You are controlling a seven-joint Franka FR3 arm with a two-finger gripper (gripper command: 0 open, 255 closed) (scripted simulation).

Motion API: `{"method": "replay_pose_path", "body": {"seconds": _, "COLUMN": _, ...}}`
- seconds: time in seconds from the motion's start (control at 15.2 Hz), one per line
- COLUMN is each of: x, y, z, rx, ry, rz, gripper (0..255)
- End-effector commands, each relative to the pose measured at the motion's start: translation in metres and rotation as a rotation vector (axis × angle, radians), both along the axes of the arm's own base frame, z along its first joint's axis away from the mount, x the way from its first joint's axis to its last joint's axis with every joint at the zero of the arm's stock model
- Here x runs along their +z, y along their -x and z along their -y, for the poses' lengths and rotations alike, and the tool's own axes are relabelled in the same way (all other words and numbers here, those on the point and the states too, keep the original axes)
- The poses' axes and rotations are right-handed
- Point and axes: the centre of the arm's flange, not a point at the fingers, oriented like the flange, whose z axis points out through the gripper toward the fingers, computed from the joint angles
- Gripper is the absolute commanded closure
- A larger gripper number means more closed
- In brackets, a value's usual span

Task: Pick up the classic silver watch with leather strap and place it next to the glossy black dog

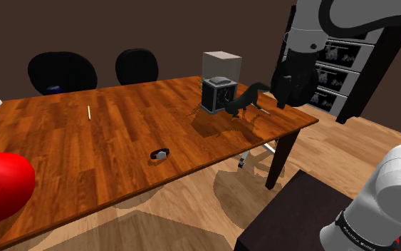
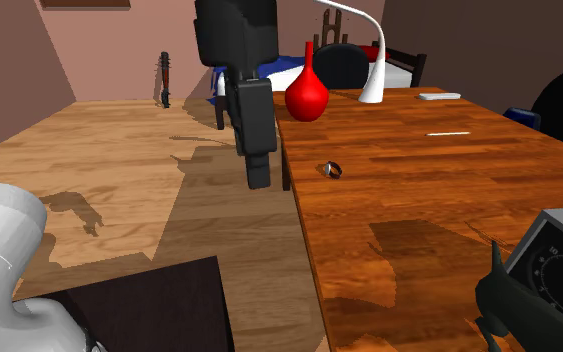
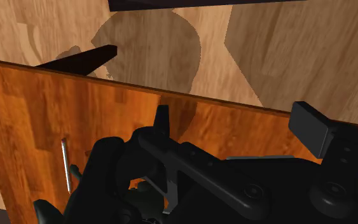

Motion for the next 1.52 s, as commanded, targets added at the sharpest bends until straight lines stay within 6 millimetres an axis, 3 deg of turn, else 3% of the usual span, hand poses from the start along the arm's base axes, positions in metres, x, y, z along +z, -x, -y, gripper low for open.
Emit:
{"method": "replay_pose_path", "body": {"seconds": 0.0, "x": 0.000, "y": 0.000, "z": 0.000, "rx": 0.000, "ry": 0.000, "rz": 0.000, "gripper": 0}}
{"method": "replay_pose_path", "body": {"seconds": 0.73, "x": -0.062, "y": -0.057, "z": -0.116, "rx": -0.329, "ry": -0.021, "rz": 0.022, "gripper": 0}}
{"method": "replay_pose_path", "body": {"seconds": 1.45, "x": -0.120, "y": -0.150, "z": -0.207, "rx": -0.658, "ry": -0.041, "rz": 0.045, "gripper": 0}}
